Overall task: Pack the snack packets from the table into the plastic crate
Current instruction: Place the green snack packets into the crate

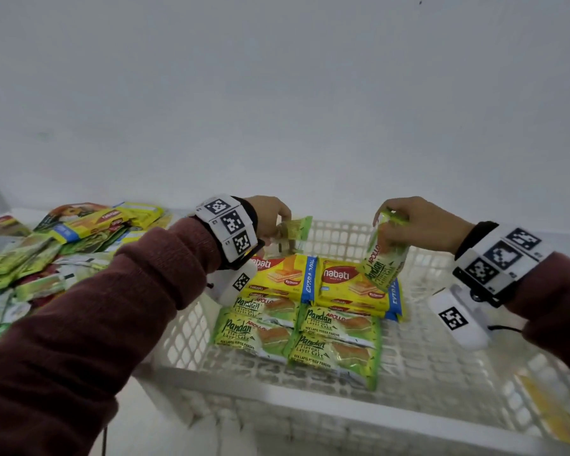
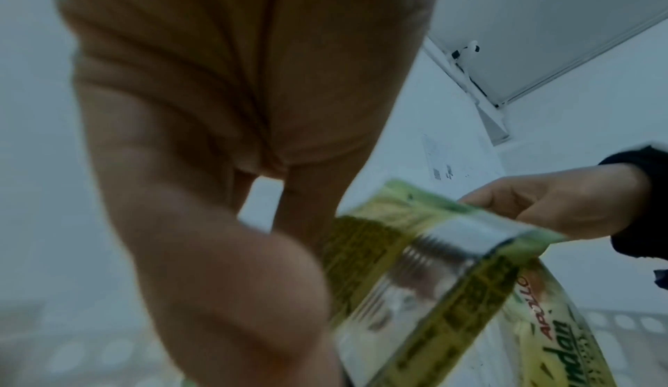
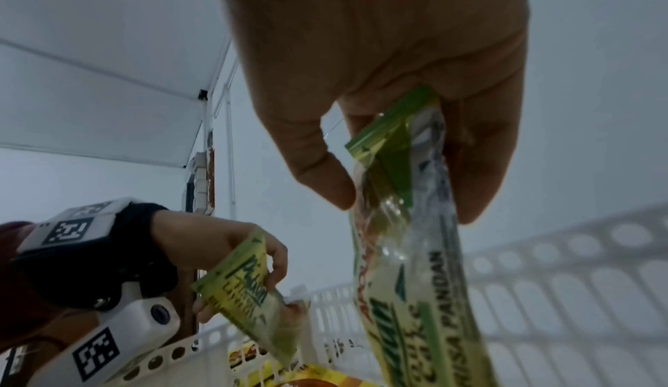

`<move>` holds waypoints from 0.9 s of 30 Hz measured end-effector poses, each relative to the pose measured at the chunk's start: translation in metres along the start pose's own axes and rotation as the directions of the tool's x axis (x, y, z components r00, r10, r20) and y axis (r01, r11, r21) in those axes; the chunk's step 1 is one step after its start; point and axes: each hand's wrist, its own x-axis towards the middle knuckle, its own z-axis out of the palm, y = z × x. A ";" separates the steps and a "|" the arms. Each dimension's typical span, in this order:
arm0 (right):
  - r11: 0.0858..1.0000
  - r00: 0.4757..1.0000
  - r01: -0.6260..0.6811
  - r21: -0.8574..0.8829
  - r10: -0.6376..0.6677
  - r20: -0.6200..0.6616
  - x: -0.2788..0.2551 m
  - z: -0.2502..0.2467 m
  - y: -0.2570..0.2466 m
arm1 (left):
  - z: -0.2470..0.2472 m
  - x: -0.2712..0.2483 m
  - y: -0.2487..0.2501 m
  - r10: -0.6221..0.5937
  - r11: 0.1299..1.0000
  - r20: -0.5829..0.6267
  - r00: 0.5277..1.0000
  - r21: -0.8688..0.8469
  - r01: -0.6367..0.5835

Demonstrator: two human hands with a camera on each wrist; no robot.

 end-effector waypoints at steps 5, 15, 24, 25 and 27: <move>1.000 1.000 0.007 0.000 -0.007 0.013 -0.005 -0.005 -0.001 | -0.003 -0.010 -0.003 -0.021 0.990 0.036 0.999 -0.136 0.025; 0.981 0.992 0.072 -0.182 -0.051 0.117 -0.014 0.000 -0.010 | 0.005 -0.028 -0.006 0.012 0.975 -0.007 1.000 -0.221 -0.013; 0.950 0.909 0.186 -0.252 -0.069 0.410 -0.018 0.029 -0.027 | 0.006 -0.037 -0.010 0.082 0.993 0.073 0.994 0.075 -0.087; 0.956 0.897 0.190 -0.225 -0.076 0.435 -0.019 0.034 -0.029 | 0.008 -0.037 -0.010 0.085 0.993 0.102 0.991 0.076 -0.092; 0.964 0.869 0.206 -0.171 -0.100 0.484 -0.020 0.042 -0.033 | 0.009 -0.037 -0.010 0.091 0.987 0.140 0.986 0.117 -0.108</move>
